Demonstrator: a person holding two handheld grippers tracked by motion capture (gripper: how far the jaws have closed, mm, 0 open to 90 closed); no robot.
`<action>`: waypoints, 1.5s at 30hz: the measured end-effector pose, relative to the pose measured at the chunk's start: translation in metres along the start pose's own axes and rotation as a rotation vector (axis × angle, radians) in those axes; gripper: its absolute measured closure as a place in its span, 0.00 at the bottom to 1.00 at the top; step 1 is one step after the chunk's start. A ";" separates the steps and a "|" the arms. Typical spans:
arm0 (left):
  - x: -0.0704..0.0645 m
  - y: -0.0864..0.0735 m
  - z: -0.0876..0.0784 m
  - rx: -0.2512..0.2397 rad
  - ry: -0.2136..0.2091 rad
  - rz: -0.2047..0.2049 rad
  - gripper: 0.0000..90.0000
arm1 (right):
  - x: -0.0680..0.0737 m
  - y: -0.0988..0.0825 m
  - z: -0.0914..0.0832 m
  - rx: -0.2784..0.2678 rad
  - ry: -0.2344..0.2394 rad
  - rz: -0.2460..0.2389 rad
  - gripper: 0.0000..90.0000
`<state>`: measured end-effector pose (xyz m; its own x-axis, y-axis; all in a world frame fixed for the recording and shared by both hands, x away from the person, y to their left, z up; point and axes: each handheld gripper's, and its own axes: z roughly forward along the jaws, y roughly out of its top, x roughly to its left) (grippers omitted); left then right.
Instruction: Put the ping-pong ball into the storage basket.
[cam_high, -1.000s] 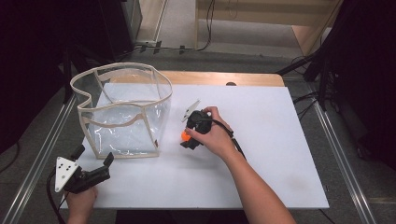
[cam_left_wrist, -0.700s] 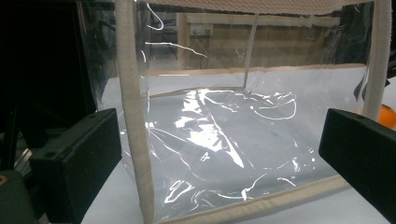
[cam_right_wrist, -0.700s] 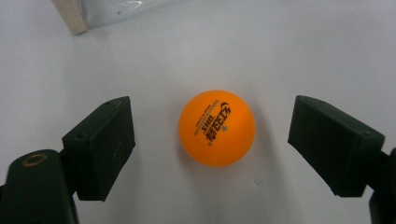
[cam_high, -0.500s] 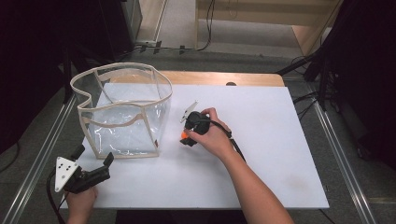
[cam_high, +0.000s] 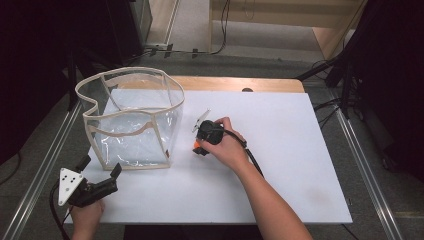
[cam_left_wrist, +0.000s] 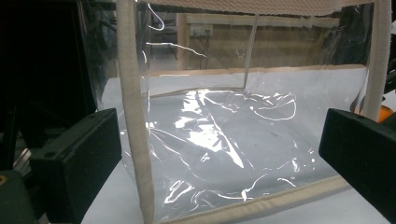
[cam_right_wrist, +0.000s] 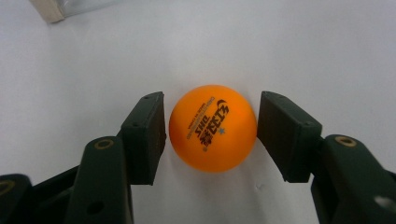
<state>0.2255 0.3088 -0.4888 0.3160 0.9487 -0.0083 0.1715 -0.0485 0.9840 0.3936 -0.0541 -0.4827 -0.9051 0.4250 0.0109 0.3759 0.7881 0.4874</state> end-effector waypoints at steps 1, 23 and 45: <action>0.000 0.000 0.000 0.000 0.000 0.000 0.00 | -0.001 0.000 0.000 0.001 0.005 -0.004 0.46; 0.000 0.000 0.000 0.000 0.000 0.000 0.00 | -0.008 -0.004 -0.005 -0.010 0.047 0.023 0.53; 0.000 0.000 0.000 0.000 0.001 0.001 0.00 | -0.012 0.008 -0.043 -0.029 0.059 -0.002 0.53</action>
<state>0.2256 0.3084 -0.4888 0.3154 0.9489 -0.0075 0.1713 -0.0492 0.9840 0.3989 -0.0724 -0.4414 -0.9163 0.3958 0.0607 0.3688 0.7755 0.5125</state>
